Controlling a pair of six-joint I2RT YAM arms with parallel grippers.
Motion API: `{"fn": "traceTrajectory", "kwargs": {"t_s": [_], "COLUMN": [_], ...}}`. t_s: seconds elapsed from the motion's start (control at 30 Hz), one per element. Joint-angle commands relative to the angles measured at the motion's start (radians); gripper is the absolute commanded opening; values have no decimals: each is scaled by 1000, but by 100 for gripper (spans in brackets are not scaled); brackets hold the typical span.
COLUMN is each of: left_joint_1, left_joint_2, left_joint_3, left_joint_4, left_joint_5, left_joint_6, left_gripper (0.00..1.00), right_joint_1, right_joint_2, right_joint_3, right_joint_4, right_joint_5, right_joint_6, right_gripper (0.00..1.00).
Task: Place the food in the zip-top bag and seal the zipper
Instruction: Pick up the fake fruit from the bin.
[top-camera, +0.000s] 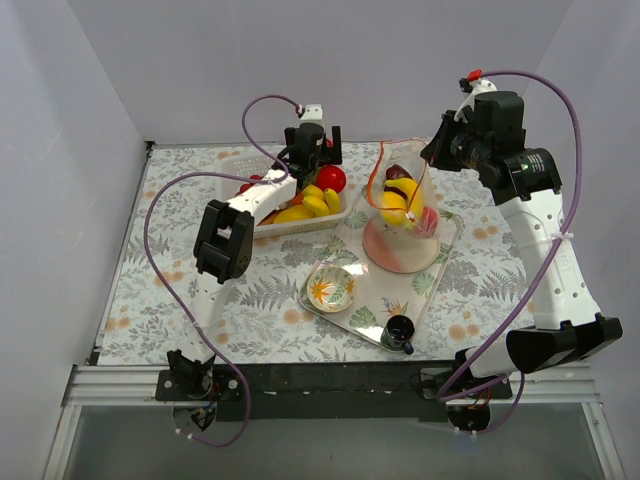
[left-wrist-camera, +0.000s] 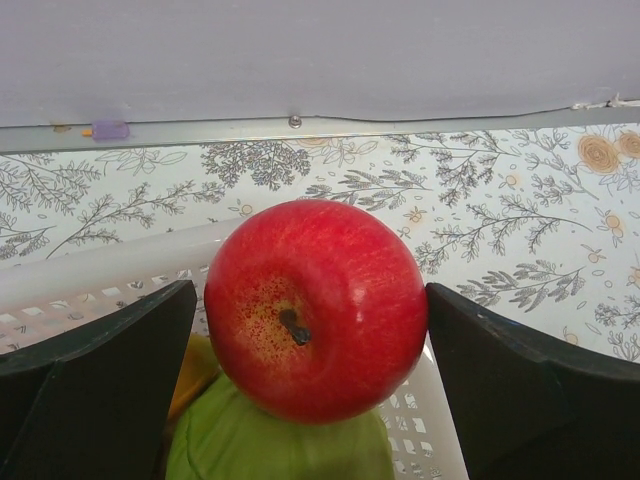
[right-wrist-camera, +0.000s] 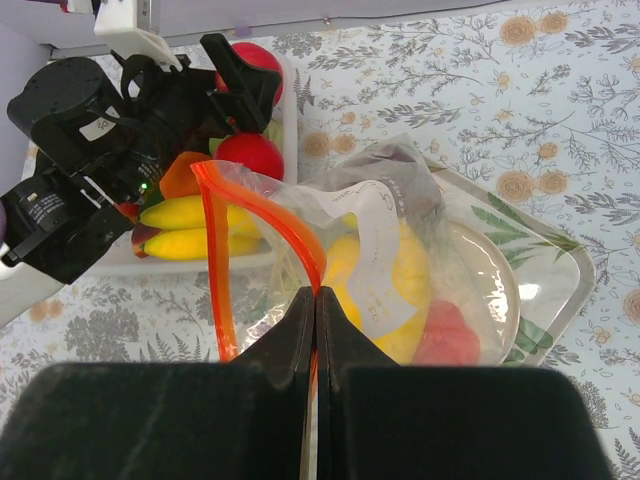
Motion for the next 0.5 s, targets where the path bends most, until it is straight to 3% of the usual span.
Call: {"fn": "traceTrajectory", "kwargs": {"t_s": [0.0,0.2,0.33,0.47], "left_joint_1": [-9,-11,-11,-11], "left_joint_2": [-5,-22,-40,-76], "left_joint_3": [47,12,-5,-46], "left_joint_4": [-4,25,66,109], "left_joint_5": [3,-22,-35,-45], "left_joint_6": [8,4,8,19], "left_gripper": [98,90,71,62], "right_joint_1": [-5,-5,-5,-5], "right_joint_2": [-28,-30,-31,-30], "right_joint_3": [-1,-5,-5,2], "right_joint_4": [61,61,63,58], "right_joint_5": [-5,-1,-1,0], "right_joint_6": [-17,-23,-23,-26], "right_gripper": [1,1,1,1]}}
